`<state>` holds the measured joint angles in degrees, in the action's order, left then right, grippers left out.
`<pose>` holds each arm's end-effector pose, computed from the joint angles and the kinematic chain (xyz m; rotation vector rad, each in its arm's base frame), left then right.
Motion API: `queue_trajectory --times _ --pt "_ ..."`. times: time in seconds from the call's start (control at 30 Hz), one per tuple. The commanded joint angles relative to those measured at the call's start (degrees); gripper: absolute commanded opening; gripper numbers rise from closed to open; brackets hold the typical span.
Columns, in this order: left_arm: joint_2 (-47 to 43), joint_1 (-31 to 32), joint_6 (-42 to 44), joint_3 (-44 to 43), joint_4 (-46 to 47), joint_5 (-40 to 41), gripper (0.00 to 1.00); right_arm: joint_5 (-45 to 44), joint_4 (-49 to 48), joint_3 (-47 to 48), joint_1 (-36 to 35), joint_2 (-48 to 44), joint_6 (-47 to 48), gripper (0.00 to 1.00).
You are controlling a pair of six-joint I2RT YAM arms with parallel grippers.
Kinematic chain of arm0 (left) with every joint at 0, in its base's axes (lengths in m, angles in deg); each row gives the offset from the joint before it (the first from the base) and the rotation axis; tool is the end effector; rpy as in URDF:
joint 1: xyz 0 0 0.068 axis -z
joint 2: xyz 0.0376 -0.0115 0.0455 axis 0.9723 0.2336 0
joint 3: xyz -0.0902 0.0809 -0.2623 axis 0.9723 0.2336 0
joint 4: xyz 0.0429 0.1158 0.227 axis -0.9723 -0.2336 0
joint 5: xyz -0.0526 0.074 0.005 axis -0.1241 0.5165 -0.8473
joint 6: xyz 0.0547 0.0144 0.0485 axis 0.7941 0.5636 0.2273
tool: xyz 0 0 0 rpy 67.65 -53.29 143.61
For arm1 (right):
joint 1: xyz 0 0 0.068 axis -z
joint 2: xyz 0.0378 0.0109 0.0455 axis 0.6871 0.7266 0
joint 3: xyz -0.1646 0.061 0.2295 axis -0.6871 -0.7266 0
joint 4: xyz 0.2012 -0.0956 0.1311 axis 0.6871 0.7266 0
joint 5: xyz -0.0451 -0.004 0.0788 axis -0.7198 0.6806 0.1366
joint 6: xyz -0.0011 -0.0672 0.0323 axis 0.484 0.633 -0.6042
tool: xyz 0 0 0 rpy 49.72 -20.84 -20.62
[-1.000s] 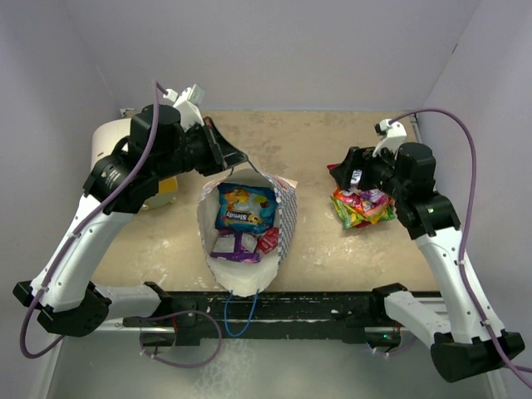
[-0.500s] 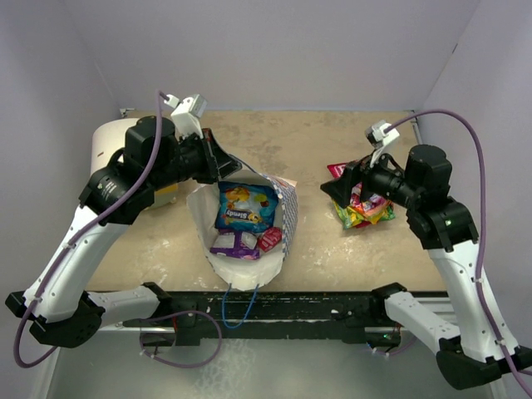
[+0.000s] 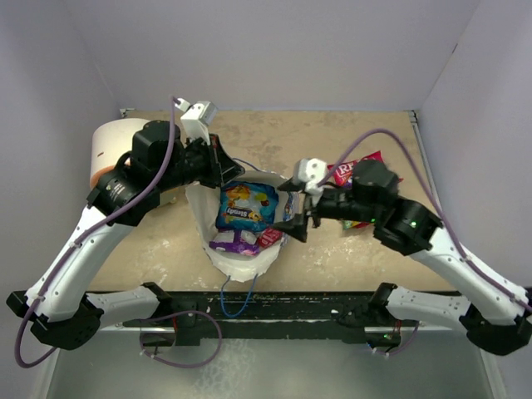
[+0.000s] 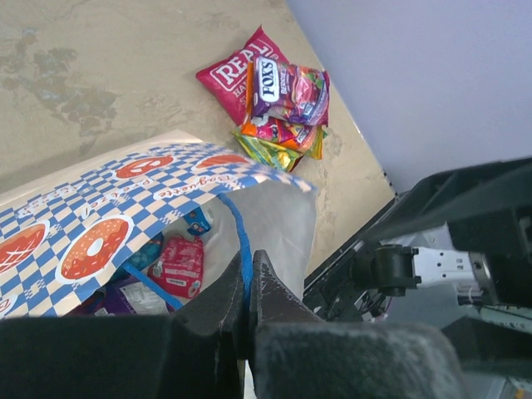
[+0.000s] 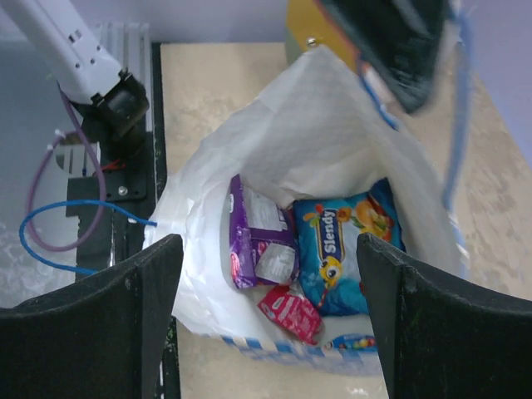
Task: Take the snacks out of the paper bag
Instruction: Take out the snack from the paper bag.
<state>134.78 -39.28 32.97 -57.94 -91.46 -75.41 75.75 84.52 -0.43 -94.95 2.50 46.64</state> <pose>0.1751 -0.1477 0.4735 0.2412 2.0326 -0.9567 0.1160 0.1860 0.4578 -1.1493 1.2964 0.8763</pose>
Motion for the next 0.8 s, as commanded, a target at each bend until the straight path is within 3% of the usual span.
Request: queue_trajectory --times 0.0,0.33,0.77 --pt "0.13 0.14 3.91 -1.24 2.92 -3.1 0.0 -13.59 -6.06 1.48 -10.91 5.74 8.31 0.86" --pt "0.62 0.11 8.93 -5.91 4.92 -6.42 0.0 -33.23 -20.06 -3.48 -18.26 18.19 22.28 0.77" --pt "1.91 0.14 13.88 -12.34 3.11 -8.33 0.0 -50.34 -15.13 0.32 -18.27 33.41 31.57 0.69"
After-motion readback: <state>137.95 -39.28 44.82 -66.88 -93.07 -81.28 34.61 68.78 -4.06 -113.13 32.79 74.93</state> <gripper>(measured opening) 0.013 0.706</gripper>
